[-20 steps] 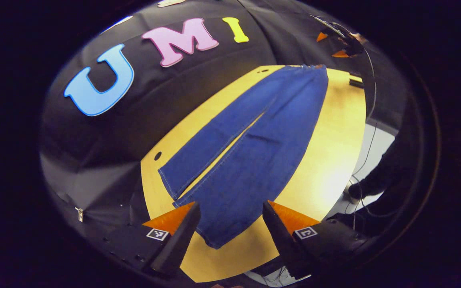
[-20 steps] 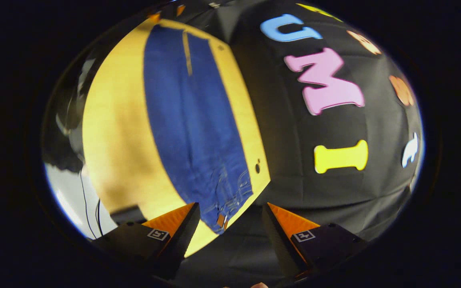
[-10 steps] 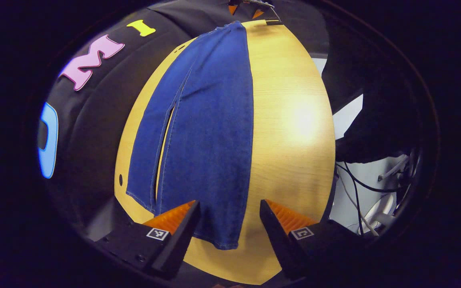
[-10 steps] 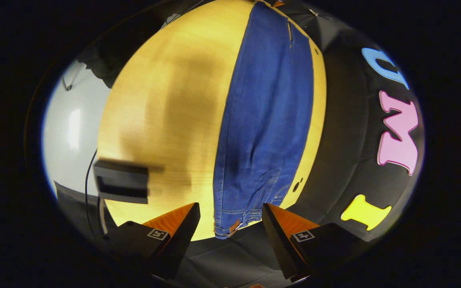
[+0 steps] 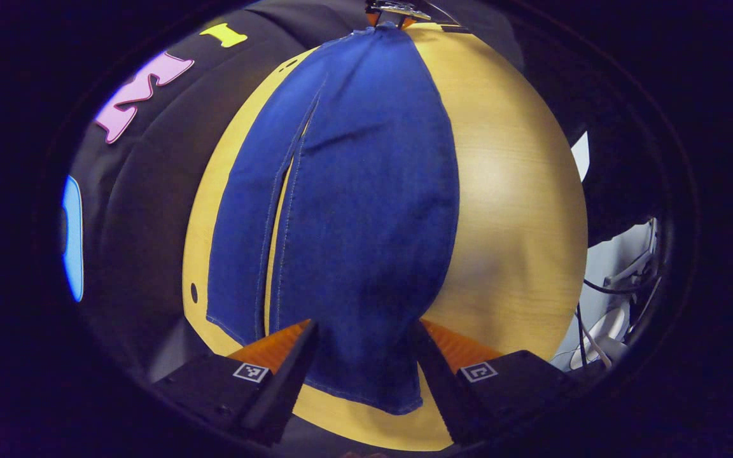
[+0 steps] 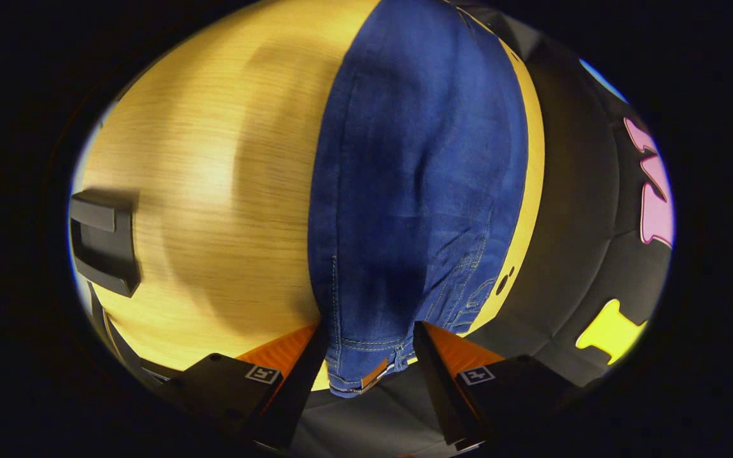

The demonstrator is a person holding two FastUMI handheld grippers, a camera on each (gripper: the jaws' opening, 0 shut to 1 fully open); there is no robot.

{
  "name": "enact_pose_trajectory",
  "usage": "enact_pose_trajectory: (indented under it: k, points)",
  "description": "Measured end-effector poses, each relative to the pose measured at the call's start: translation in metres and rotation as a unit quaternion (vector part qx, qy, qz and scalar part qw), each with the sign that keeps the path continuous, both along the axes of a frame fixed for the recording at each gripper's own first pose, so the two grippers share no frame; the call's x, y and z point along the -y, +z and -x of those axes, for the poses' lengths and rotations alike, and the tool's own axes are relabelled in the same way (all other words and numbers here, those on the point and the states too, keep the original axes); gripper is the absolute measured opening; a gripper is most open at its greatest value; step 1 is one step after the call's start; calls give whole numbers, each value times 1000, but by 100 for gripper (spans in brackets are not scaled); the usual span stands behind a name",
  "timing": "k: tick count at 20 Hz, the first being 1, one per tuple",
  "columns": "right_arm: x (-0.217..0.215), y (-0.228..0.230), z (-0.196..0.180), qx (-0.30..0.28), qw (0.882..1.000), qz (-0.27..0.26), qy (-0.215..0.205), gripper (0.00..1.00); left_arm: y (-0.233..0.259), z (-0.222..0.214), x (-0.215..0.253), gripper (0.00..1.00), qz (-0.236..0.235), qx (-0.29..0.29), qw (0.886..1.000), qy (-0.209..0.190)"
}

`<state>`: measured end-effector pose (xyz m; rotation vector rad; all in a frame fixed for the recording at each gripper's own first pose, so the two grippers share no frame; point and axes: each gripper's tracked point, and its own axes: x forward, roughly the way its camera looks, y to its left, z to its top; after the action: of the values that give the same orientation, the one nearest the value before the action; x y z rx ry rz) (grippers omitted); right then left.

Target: Grasp the waist and the cuffs of the jeans and fold them to make the two legs overlap; first hold the waist and fold one-third of the jeans toward the cuffs, then hold the cuffs and fold the remaining one-third in the same direction to finish folding.

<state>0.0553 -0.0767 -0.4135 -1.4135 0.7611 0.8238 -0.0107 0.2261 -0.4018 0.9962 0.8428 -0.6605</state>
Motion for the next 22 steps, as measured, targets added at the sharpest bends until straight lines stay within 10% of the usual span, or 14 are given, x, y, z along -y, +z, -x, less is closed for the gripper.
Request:
enact_pose_trajectory:
  k: [5,7,9,13,16,22]
  points:
    - [-1,-8,-2,-23,1000,0,-13,74,-3,-7,6,90,3,-33,999,-11]
    - [1,-14,3,-41,998,-2,-39,55,-6,-3,6,80,16,-58,998,8]
    - [2,-15,-5,-27,996,-6,-80,21,-10,0,11,56,47,-79,994,52]
    - [2,-14,-4,-40,981,-57,-182,9,-7,-6,18,8,94,-92,986,106]
    - [2,14,-15,-101,921,-184,-327,9,5,-6,21,7,140,-160,967,143]
    - [4,75,-52,-144,827,-318,-441,9,73,-48,8,7,246,-135,942,187]
